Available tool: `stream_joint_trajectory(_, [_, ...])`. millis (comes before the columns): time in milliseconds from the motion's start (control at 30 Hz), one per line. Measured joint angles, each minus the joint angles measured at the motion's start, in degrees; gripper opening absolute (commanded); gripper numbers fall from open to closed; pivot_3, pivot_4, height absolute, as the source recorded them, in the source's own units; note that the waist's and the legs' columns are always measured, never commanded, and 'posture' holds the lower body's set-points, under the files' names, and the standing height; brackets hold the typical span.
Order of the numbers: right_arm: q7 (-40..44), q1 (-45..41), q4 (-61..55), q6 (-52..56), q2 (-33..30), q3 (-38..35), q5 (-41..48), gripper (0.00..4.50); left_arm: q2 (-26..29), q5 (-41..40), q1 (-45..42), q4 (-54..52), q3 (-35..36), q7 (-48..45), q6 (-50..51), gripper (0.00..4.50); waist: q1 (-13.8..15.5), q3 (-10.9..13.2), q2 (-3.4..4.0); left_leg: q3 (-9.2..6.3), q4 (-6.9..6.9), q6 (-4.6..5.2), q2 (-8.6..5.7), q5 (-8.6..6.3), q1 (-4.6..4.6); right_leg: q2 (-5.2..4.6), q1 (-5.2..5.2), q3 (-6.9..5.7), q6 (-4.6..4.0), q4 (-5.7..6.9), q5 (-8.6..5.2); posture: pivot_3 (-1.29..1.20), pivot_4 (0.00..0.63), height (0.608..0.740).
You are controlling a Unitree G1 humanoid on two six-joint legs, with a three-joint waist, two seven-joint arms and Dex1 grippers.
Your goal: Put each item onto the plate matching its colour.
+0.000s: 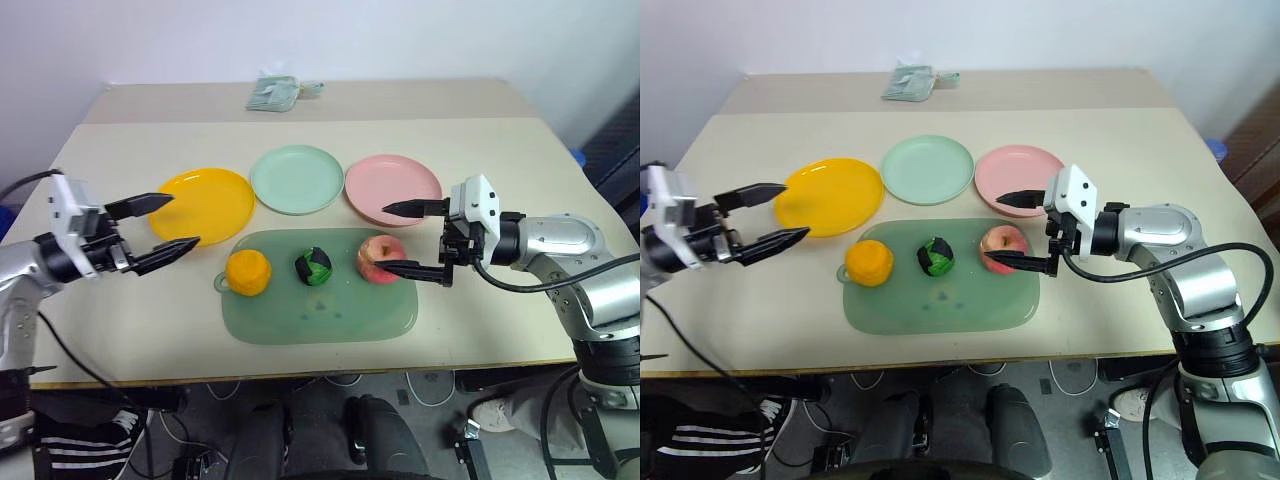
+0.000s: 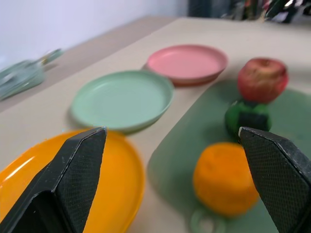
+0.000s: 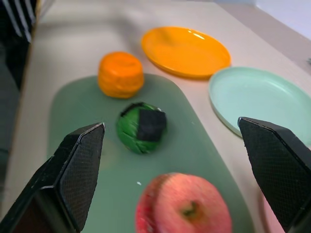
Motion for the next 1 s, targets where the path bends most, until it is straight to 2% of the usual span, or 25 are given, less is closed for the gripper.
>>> stream_joint_trajectory(167, [0.43,-0.01,-3.58,5.31,-3.02,-0.43,3.32,4.48,-1.27,1.97,-0.98,-0.26,-7.89,-2.5,-0.21,4.5,-0.04,0.01,0.01,0.0,-0.01,0.0,0.0,0.0,0.0,0.02,-0.01,0.0,-0.05,0.0,-0.03,0.0,0.15,0.734])
stream_joint_trajectory(300, [-0.1,-0.16,-8.4,11.69,-6.66,-2.32,7.51,4.48,-1.88,5.35,-5.38,4.78,-12.27,-3.1,-0.24,4.5,0.12,0.0,0.0,-0.03,0.02,0.0,-0.01,0.0,0.0,0.05,0.01,-0.01,-0.06,-0.01,-0.03,0.0,0.15,0.734])
stream_joint_trajectory(467, [-2.22,-0.34,-10.77,14.19,-6.8,-3.64,9.27,4.48,-3.93,9.73,-7.78,8.97,-16.31,-3.12,-3.0,4.5,-0.08,-0.01,-0.01,0.0,0.01,0.01,-0.01,-0.01,-0.02,0.04,0.0,0.01,-0.03,-0.03,-0.02,0.0,0.15,0.734])
stream_joint_trajectory(733, [-2.87,-0.34,-11.22,14.63,-6.87,-3.65,9.74,4.48,-6.95,11.64,-6.17,9.27,-18.84,-3.76,-6.38,4.5,0.02,-0.01,-0.01,-0.01,0.02,0.01,0.0,-0.01,0.0,-0.02,0.01,0.02,-0.04,-0.02,-0.03,0.0,0.15,0.734])
stream_joint_trajectory(1000, [-2.85,-0.37,-11.07,14.39,-7.06,-3.67,9.72,4.48,-7.22,17.18,-3.54,11.61,-22.68,-3.21,-8.92,4.5,0.02,-0.01,-0.02,-0.02,0.01,0.01,0.01,-0.01,0.0,-0.06,0.01,0.02,-0.05,-0.02,-0.03,0.0,0.15,0.734])
